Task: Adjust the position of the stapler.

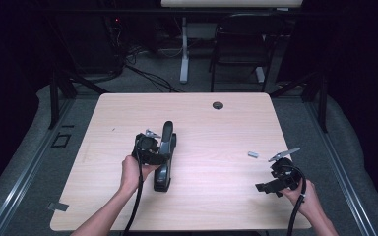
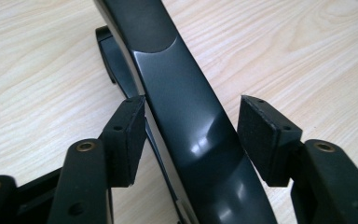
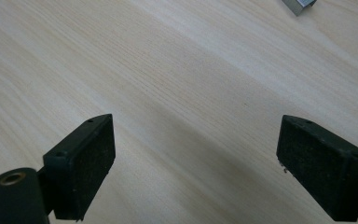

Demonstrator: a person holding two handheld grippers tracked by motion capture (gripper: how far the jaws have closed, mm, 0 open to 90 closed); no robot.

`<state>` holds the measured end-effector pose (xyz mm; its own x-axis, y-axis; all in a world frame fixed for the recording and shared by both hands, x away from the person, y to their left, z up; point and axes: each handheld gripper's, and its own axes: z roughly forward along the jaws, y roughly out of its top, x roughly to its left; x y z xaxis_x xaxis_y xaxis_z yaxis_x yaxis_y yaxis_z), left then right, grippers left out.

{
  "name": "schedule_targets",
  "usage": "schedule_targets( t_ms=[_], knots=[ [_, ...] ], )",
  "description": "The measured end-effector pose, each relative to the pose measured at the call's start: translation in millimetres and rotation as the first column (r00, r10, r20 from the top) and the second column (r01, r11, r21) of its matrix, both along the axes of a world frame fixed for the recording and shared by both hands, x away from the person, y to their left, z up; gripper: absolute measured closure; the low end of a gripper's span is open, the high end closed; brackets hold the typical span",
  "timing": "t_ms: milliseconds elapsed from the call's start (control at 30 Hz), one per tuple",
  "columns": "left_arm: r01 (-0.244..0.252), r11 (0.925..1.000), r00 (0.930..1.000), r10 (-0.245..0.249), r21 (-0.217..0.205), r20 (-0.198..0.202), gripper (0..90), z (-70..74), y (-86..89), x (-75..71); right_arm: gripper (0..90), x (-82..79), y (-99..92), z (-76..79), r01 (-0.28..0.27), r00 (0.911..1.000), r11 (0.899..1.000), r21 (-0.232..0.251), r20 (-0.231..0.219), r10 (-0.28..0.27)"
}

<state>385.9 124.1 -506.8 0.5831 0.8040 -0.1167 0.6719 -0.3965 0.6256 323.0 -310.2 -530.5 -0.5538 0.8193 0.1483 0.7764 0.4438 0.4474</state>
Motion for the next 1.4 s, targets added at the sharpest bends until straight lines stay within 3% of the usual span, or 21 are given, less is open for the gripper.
schedule_targets(
  t_ms=[133,233,333,367,433,467,567,633,667,733,933,967,1100,1267,1400],
  knots=[
    [-0.006,0.9999,1.0000,0.006,-0.012,-0.006,43.9,1.3,-0.4,3.6,11.3,0.1,-0.1,0.0,0.000,1.0000,1.000,0.001,0.000,0.000],
    [-0.031,0.9992,0.9995,0.031,-0.024,-0.012,33.4,-0.7,-8.3,12.4,11.3,0.1,0.6,-0.1,-0.002,1.0000,1.000,-0.002,-0.003,0.002],
    [-0.060,0.9982,0.9982,0.060,0.006,-0.007,32.5,-3.0,-16.5,15.9,11.3,0.0,0.5,0.3,-0.003,1.0000,1.000,-0.006,-0.001,0.003],
    [-0.085,0.9958,0.9964,0.084,0.034,0.004,33.6,-5.1,-20.3,17.6,11.3,-0.4,0.1,0.4,-0.003,1.0000,1.000,0.001,-0.002,0.003],
    [-0.110,0.9926,0.9938,0.109,0.052,0.022,40.3,-7.8,-21.3,18.6,11.3,-1.0,-0.5,0.7,0.001,1.0000,1.000,0.000,0.002,-0.001],
    [-0.110,0.9926,0.9938,0.109,0.052,0.022,44.2,-7.8,-21.3,18.6,11.3,-1.0,-0.5,0.7,0.001,1.0000,1.000,0.000,0.002,-0.001],
    [-0.100,0.9942,0.9948,0.099,0.039,0.023,44.4,-8.8,-18.6,19.0,11.4,-1.4,0.0,1.2,0.003,1.0000,1.000,0.000,0.009,-0.003],
    [-0.054,0.9983,0.9978,0.053,0.023,0.038,45.9,-8.8,-19.2,17.6,11.5,-1.0,0.1,1.3,-0.004,1.0000,1.000,-0.002,0.006,0.004],
    [-0.054,0.9983,0.9978,0.053,0.023,0.038,47.1,-8.8,-19.2,17.6,11.5,-1.1,0.3,1.3,-0.004,1.0000,1.000,-0.002,0.006,0.004],
    [0.002,0.9998,0.9991,-0.003,0.021,0.043,49.7,-8.5,-23.0,15.6,11.6,-1.5,0.4,1.6,-0.002,1.0000,1.000,-0.002,0.009,0.002],
    [0.064,0.9977,0.9969,-0.065,0.024,0.044,52.9,-7.9,-26.0,14.0,11.7,-1.8,0.8,0.8,0.004,0.9999,1.000,-0.008,0.011,-0.004],
    [0.094,0.9956,0.9945,-0.094,-0.002,0.046,53.1,-9.5,-24.1,14.6,12.2,-1.6,0.7,1.1,-0.008,1.0000,1.000,-0.011,0.004,0.008],
    [0.132,0.9912,0.9898,-0.132,0.002,0.054,53.6,-9.7,-23.6,14.3,12.7,-1.5,1.5,0.7,-0.004,0.9999,1.000,-0.028,0.011,0.004],
    [0.146,0.9893,0.9875,-0.146,0.009,0.060,54.2,-9.6,-25.1,13.4,12.7,-1.4,2.1,0.4,-0.012,0.9999,1.000,-0.022,0.011,0.012],
    [0.180,0.9836,0.9810,-0.180,0.017,0.071,54.6,-9.6,-26.2,12.3,12.7,-1.2,1.7,0.0,-0.010,0.9999,1.000,-0.024,0.006,0.010]
  ],
)
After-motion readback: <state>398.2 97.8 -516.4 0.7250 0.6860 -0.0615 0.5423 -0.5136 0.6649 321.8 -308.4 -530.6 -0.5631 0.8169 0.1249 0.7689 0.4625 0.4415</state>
